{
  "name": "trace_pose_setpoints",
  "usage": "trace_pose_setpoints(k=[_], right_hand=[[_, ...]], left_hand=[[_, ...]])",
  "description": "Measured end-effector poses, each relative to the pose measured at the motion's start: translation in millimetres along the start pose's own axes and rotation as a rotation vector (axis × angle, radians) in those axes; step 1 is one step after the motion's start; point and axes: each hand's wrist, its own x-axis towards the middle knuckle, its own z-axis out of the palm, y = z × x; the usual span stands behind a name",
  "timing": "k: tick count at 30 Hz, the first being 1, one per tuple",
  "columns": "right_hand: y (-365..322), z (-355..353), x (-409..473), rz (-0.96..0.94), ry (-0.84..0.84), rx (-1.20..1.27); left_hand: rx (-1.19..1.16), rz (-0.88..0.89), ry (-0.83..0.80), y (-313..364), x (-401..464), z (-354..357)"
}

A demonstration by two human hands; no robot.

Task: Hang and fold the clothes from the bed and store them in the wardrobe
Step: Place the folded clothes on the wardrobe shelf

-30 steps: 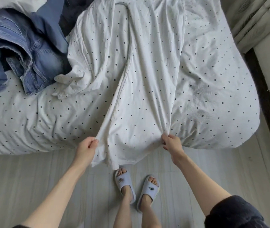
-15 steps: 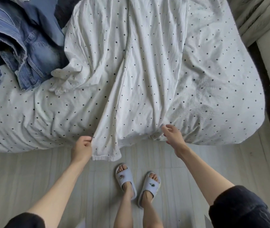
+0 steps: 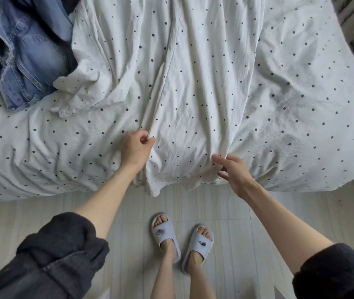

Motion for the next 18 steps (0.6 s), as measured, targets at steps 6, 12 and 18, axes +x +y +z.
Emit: trace_pose_setpoints(k=[6, 12, 18], right_hand=[[-10, -17, -19, -0.002, -0.067, 0.071], [-38, -24, -45, 0.071, -0.141, 0.242], [-64, -16, -62, 0.13, -0.283, 0.381]], left_hand=[[-0.243, -0.103, -0.055, 3, -28, -13], [-0.316, 0.009, 0.005, 27, -47, -50], [-0.308, -0.013, -0.028, 38, -52, -86]])
